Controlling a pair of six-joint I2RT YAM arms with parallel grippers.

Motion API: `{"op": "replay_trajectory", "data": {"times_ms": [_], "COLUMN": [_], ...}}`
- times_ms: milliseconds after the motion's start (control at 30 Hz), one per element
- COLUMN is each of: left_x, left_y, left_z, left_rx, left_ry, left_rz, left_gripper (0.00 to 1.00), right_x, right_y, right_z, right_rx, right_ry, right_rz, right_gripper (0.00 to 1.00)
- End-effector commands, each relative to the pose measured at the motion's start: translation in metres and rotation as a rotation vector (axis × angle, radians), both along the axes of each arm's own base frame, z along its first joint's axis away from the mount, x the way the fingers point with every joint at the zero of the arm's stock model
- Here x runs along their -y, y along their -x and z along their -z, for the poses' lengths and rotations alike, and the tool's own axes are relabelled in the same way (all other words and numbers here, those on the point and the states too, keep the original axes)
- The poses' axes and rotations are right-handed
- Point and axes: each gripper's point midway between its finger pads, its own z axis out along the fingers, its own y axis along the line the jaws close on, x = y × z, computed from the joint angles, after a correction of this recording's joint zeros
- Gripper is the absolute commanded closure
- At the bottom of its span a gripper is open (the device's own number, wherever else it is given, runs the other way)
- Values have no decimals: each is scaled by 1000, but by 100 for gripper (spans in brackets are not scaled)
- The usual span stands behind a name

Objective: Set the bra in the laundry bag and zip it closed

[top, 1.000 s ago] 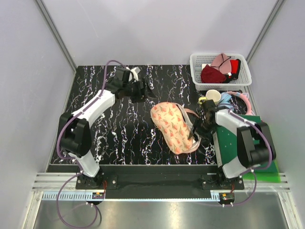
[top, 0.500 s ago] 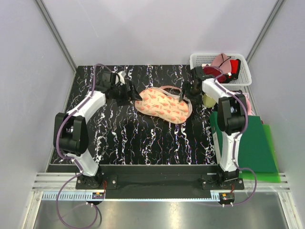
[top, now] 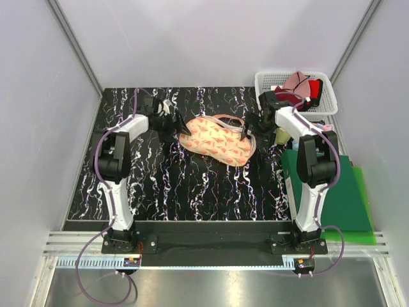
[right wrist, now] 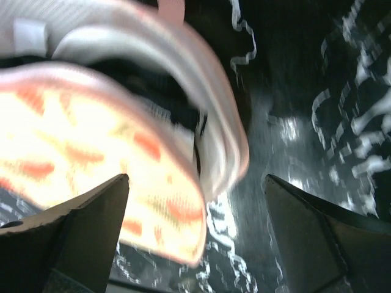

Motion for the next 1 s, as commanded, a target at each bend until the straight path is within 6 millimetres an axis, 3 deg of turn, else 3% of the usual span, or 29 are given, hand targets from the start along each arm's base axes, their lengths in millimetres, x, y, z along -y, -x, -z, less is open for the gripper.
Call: {"op": "replay_trajectory", "data": {"times_ms": [0,33,167,300,333,433,467,533,567,600,667,700,733,767,800,833,900,933,967], "left_x": [12,14,18,20,16,9,5,4,1,2,1,1,2,7,6,9,14,17,22], "left_y": [-27,-28,-36,-30,-22,-7,12,25,50,58,79,106,112,125,151,156,191,196,203], "left_z": [-17,-6,6,13,22,22,35,25,38,27,27,39,22,20,30,15,23,21,8], "left_rx": [96,78,49,11,-22,-51,-104,-95,-147,-125,-140,-191,-151,-152,-195,-158,-196,-198,-154], "left_ry": [66,71,95,117,96,69,59,67,63,65,54,42,47,49,46,63,61,74,92], "left_rz": [90,101,106,91,66,22,10,-19,-26,-28,-42,-38,-49,-41,-45,-68,-73,-105,-99], "left_gripper": [4,4,12,49,61,74,78,85,90,94,98,99,99,99,99,98,90,87,81], "right_x": [10,13,13,2,0,-14,-18,-27,-28,-34,-37,-39,-43,-42,-43,-44,-41,-42,-41], "right_y": [11,14,25,46,51,72,84,97,108,116,132,138,143,153,159,164,176,178,184], "right_z": [-68,-73,-100,-117,-116,-110,-98,-96,-86,-86,-74,-75,-72,-66,-63,-60,-55,-54,-52], "right_rx": [134,140,158,160,153,116,77,80,48,49,19,25,26,10,4,3,-8,-2,-8], "right_ry": [27,41,28,-53,-68,-126,-132,-144,-142,-150,-159,-164,-167,-165,-165,-166,-173,-181,-189], "right_rz": [-29,-29,-49,-66,-70,-102,-112,-140,-145,-163,-167,-175,-190,-191,-197,-202,-196,-199,-196], "right_gripper": [0,0,0,0,0,0,0,0,0,0,0,0,0,0,0,0,0,0,0]}}
